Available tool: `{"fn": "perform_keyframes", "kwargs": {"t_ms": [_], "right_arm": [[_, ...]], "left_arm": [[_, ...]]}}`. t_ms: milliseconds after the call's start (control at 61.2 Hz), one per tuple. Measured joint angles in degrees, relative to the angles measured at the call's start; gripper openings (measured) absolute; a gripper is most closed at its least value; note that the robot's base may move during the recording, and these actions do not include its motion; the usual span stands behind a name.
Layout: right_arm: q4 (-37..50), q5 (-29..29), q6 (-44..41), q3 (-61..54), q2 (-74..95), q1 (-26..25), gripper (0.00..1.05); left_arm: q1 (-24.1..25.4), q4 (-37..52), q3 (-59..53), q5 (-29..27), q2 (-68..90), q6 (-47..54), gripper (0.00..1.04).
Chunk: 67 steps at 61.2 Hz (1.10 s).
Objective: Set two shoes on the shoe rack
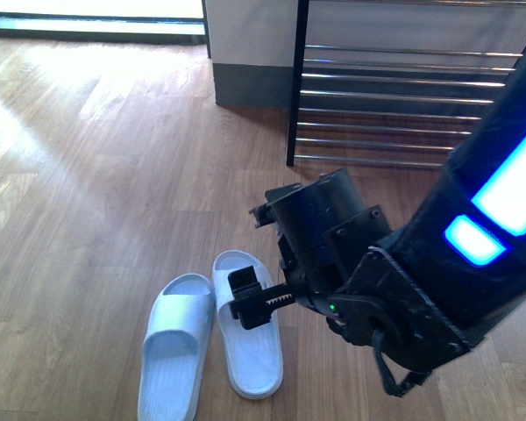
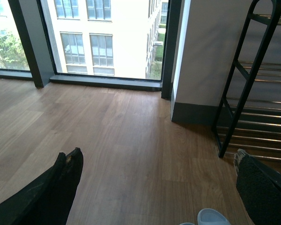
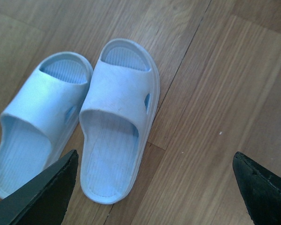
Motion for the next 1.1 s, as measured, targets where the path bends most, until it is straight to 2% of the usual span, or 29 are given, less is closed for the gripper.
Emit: {"fn": "perform_keyframes", "kwargs": {"t_ms": [409, 670, 948, 1095], "right_arm": [[-7.2, 1.5, -7.6, 19.6, 18.1, 0.0, 0.96], [-10.3, 2.4, -11.8, 26.8, 24.2, -0.9, 0.96], [-14.4, 3.0, -12.0, 34.3, 29.6, -2.1, 0.96], [-15.1, 2.1, -11.5, 35.9, 30.1, -2.5, 0.73]], "left_arm": [[0.0, 0.0, 0.0, 0.0, 0.0, 0.0, 0.95], [0.0, 0.0, 0.0, 0.0, 0.0, 0.0, 0.95], [0.0, 0.0, 0.0, 0.0, 0.0, 0.0, 0.95], [0.0, 0.0, 0.0, 0.0, 0.0, 0.0, 0.95]]}}
